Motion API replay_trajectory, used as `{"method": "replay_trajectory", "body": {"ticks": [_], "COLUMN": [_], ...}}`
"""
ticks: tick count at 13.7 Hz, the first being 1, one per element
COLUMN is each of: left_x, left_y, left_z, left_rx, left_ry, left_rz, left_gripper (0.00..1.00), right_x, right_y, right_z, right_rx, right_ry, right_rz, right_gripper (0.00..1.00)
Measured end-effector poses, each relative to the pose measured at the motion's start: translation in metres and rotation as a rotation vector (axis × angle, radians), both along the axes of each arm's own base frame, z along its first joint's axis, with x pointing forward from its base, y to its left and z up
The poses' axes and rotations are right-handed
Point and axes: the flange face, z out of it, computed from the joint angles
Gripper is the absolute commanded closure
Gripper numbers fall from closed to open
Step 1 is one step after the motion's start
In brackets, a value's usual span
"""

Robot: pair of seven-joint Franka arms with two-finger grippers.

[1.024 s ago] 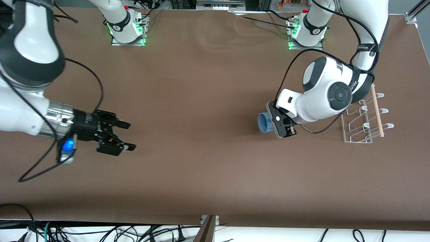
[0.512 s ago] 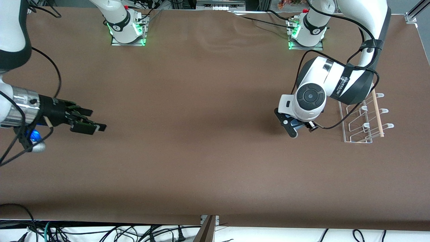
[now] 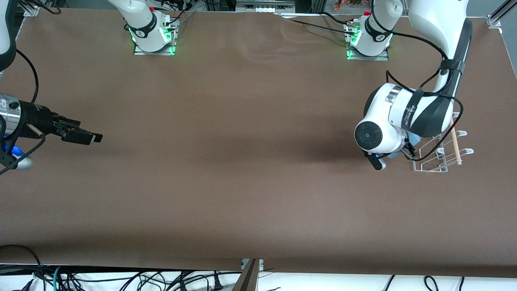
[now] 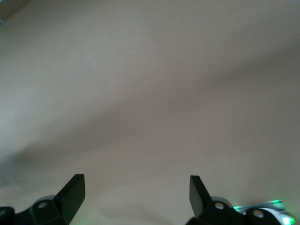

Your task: Transfer cup to left arm and place on rack

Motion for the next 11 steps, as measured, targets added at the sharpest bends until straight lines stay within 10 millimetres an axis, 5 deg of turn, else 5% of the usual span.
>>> {"method": "replay_trajectory", "body": {"ticks": [3, 6, 11], "left_x": [0.008, 0.012, 0.004], "left_y": [0.036, 0.045, 0.06], "left_z": [0.005, 0.012, 0.005], "left_rx": [0.158, 0.249, 0.352], "left_ry": [0.0, -0.014, 0.039], "left_rz": [-0.022, -0.061, -0.056], "left_gripper": [1.0, 1.0, 1.0], "right_x": [-0.046, -0.084, -0.097], "right_y": [0.007, 0.023, 0.017], "right_z": [-0.003, -0.013, -0.018], "right_rx": [-0.106, -0.18, -0.193], "right_ry": [-0.048, -0.078, -0.096], "right_rz": [0.145, 0.278, 0.402], "right_gripper": [0.01, 0.01, 0.01]}}
